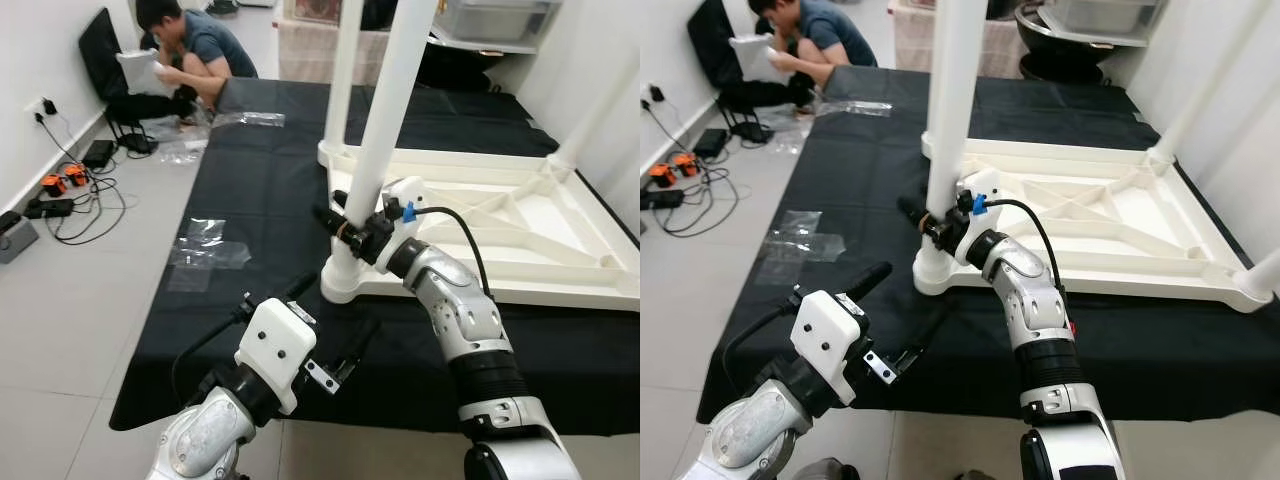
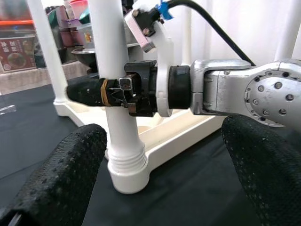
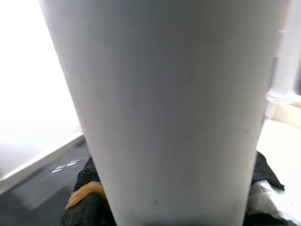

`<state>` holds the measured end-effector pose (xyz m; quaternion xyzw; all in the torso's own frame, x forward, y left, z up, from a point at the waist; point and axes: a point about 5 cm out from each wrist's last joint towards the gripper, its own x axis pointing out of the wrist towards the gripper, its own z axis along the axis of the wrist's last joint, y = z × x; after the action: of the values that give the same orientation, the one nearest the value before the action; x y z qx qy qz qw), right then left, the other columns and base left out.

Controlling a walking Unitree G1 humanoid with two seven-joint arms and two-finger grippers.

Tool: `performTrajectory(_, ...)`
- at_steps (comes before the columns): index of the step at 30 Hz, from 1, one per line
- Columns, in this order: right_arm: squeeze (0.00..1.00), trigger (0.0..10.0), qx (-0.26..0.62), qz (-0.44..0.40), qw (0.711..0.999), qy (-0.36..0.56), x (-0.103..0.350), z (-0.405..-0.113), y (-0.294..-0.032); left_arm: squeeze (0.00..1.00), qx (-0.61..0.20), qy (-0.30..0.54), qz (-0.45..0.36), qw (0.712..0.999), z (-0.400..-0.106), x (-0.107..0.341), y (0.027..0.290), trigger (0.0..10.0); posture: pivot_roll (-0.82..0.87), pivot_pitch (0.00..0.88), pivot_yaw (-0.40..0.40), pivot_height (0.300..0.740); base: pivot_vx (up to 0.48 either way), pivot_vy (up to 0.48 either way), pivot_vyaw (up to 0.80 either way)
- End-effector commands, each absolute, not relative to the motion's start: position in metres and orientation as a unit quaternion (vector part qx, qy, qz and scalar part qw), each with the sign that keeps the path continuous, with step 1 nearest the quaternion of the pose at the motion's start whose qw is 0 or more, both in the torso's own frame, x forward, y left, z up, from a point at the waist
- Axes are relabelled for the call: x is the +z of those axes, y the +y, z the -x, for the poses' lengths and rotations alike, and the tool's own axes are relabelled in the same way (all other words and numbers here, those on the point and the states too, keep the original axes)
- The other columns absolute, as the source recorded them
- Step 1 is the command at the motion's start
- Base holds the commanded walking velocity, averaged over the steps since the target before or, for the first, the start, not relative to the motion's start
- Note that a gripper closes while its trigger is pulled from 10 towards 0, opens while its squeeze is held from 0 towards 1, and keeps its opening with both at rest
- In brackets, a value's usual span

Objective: Building children table

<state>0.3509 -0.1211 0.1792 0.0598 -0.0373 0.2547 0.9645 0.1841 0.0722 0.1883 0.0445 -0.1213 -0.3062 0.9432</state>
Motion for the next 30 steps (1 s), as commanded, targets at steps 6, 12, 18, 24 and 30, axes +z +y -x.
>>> performTrajectory(6,0.00,0.0,-0.086,-0.027,0.995,-0.044,0.174,-0.328,-0.160,0.00,-0.309,-0.116,-0.039,0.943,-0.184,0.188,0.071,10.0,0.10,0.075,-0.090,0.740,0.000,0.000,0.00)
performTrajectory(12,0.00,0.0,-0.148,-0.040,0.988,-0.025,0.174,-0.317,-0.148,0.00,-0.312,-0.116,-0.038,0.942,-0.183,0.188,0.069,10.0,0.10,0.069,-0.092,0.740,0.000,0.000,0.00)
performTrajectory(18,0.18,10.0,-0.079,-0.064,0.994,-0.042,0.178,-0.327,-0.129,0.00,-0.311,-0.114,-0.037,0.943,-0.182,0.187,0.070,10.0,0.10,0.068,-0.090,0.740,0.000,0.000,0.00)
performTrajectory(24,0.00,10.0,0.106,-0.094,0.989,-0.051,0.168,-0.337,-0.123,0.00,-0.315,-0.114,-0.035,0.941,-0.182,0.186,0.067,10.0,0.09,0.057,-0.088,0.740,0.000,0.000,0.00)
performTrajectory(30,0.00,10.0,0.250,-0.141,0.958,-0.027,0.166,-0.331,-0.120,0.00,-0.315,-0.115,-0.036,0.941,-0.183,0.187,0.068,10.0,0.10,0.058,-0.090,0.740,0.000,0.000,0.00)
